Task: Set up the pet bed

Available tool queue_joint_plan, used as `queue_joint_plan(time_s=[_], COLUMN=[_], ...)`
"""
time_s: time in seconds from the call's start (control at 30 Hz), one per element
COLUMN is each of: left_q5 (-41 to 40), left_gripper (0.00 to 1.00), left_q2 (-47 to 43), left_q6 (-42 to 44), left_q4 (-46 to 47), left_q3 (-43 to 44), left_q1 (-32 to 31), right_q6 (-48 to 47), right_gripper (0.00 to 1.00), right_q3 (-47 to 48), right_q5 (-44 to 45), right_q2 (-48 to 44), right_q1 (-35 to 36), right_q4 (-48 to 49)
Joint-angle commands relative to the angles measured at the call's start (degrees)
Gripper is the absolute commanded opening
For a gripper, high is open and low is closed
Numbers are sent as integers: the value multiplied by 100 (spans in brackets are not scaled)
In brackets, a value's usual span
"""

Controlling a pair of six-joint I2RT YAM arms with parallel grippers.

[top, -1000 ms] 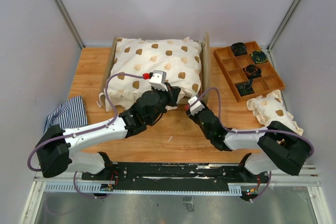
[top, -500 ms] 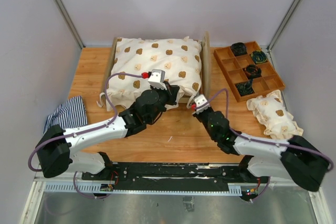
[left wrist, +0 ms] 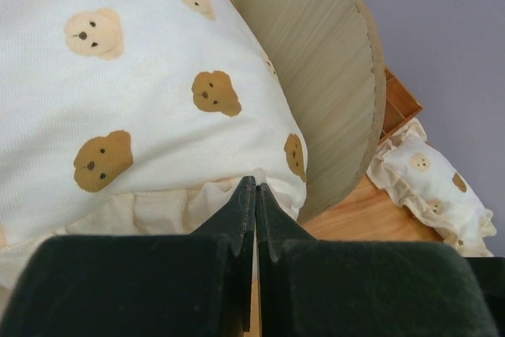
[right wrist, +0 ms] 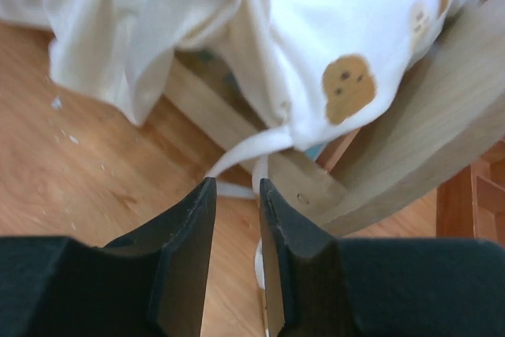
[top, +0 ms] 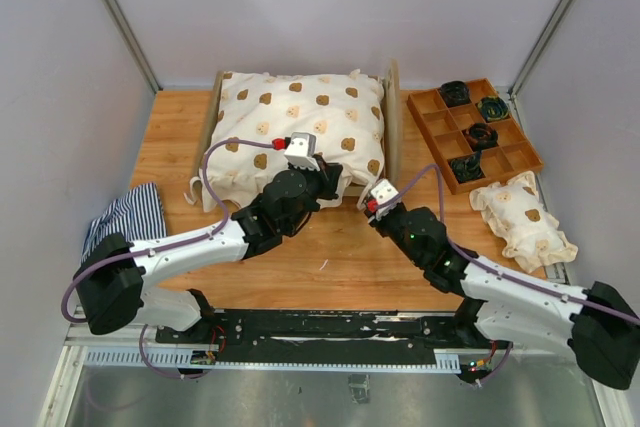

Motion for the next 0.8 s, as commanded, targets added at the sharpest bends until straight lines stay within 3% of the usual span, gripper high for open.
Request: queue_joint_plan(time_s=[0.0, 0.3, 0.77], left_q5=[-71, -80, -73], left_gripper=[0, 0, 0], left_q2=[-59, -81, -92], left_q6=[-76, -58, -37], left_q4=[246, 174, 162], left_q3=[42, 74, 127], left_q1=[65, 101, 119], right_q6=[-849, -1052, -1001], right_gripper=[32, 44, 50], right_q3=[-105, -328, -255], right_q5=[425, 592, 916], right_q2=[719, 1916, 3725], right_q1=[13, -520, -748], right_q4=[656, 1904, 3707])
